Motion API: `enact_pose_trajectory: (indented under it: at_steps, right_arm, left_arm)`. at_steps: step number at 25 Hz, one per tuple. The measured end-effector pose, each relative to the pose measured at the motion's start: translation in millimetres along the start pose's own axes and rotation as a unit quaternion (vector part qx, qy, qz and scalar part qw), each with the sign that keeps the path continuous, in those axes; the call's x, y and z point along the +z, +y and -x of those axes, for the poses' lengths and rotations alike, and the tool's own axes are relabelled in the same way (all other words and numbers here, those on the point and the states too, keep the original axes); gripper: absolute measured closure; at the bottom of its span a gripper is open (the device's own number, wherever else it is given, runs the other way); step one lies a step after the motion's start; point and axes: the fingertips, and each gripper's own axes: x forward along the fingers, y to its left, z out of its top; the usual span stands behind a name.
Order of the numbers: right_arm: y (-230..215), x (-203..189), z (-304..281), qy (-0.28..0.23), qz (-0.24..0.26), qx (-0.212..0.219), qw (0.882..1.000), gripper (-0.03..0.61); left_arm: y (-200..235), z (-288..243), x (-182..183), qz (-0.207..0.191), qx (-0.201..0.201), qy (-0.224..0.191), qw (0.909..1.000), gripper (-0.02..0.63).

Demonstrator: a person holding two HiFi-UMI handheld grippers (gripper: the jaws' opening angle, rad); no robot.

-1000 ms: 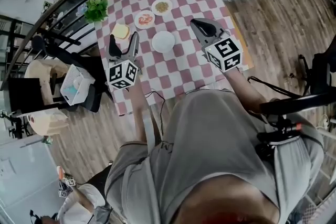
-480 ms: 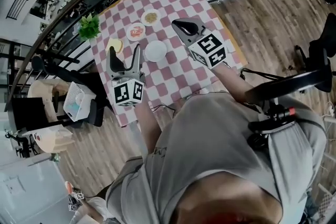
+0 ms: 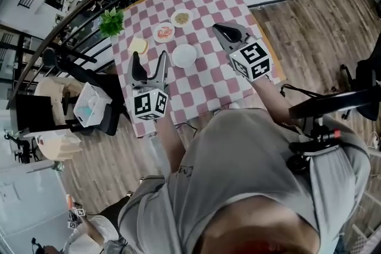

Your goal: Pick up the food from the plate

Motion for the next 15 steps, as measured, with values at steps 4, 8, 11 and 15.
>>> enact_pose_trajectory:
  at_steps: [4,8,11,15]
  right_arm:
    - [2.3,0.9,5.0,0.0,0.009,0.002,1.0,0.565]
    - [1.4,2.0,9.9,-0.002,0.008,0.0,1.0,0.565]
    - [1.0,2.7,11.6,-0.003,0.01,0.0,1.0,0.565]
    - [1.4,1.9,14.1,-0.007,0.009,0.002,1.0,0.565]
  left_arm:
    - [-7.6,6.8,2.3,-0.008,-0.011,0.006,0.9999,0.604]
    - [-12.0,8.3,3.1,-0.008,-0.015,0.004,0.9998,0.604]
    - [-14.2,10.0,2.6,-0.004,-0.017,0.003,0.9998,0.604]
    - [-18.8,12.6,-0.5,-0.002,-0.02,0.006,0.9998,0.604]
